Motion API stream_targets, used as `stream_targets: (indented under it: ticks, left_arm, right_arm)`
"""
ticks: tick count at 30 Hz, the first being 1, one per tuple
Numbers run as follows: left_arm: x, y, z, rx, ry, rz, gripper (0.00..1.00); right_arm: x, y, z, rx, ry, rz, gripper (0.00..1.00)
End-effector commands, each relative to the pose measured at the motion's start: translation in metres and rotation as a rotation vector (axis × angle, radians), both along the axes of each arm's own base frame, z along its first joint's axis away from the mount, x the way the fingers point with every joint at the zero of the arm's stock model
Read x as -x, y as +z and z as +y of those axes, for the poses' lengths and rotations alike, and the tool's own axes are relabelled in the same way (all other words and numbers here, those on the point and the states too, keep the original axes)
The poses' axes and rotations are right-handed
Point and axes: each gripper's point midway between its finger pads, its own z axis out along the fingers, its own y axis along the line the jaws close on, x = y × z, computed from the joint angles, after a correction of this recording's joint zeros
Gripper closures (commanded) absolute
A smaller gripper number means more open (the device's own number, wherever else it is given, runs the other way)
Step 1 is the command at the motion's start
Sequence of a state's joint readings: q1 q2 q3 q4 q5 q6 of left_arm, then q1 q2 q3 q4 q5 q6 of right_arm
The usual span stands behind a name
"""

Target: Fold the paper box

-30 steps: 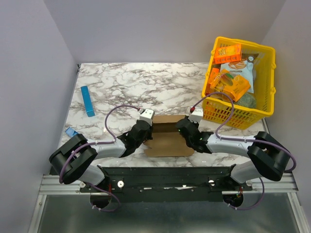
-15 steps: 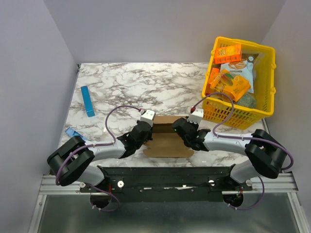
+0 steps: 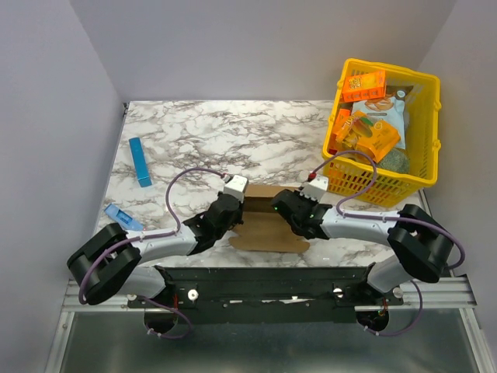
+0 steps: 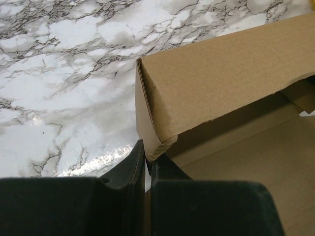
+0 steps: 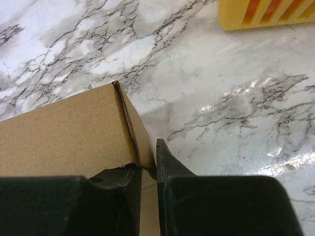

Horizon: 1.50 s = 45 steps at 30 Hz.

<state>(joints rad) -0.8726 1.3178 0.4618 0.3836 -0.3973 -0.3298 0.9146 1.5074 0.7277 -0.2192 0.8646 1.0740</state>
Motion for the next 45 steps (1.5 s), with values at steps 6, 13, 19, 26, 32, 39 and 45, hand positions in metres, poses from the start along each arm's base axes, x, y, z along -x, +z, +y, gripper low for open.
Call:
stream_targets:
  ticks: [6,13,19,26,32,39,45]
  left_arm:
    - [-0.014,0.021,0.024,0.006,0.134,-0.077,1.00]
    - [-0.014,0.021,0.030,-0.006,0.154,-0.079,1.00]
    - [-0.014,0.022,0.032,-0.004,0.160,-0.084,1.00]
    - [-0.013,0.020,0.019,0.016,0.110,-0.067,1.00]
    - [-0.018,0.003,0.015,-0.079,0.101,-0.006,1.00]
    - [-0.024,-0.013,0.018,-0.151,0.076,0.078,1.00]
    - [-0.029,-0.011,0.021,-0.187,0.048,0.122,1.00]
  right_arm:
    - [0.026,-0.011,-0.099,0.373,-0.217,0.046,0.86]
    - [0.031,-0.011,-0.106,0.427,-0.282,0.079,0.86]
    - [0.032,-0.011,-0.108,0.426,-0.305,0.078,0.86]
    - [0.024,-0.005,-0.095,0.404,-0.212,0.077,0.80]
    - [0.018,0.003,-0.072,0.308,-0.082,0.078,0.42]
    - [0.026,0.009,-0.034,0.221,0.178,0.117,0.14]
    - [0.050,0.026,0.017,0.098,0.571,0.113,0.01]
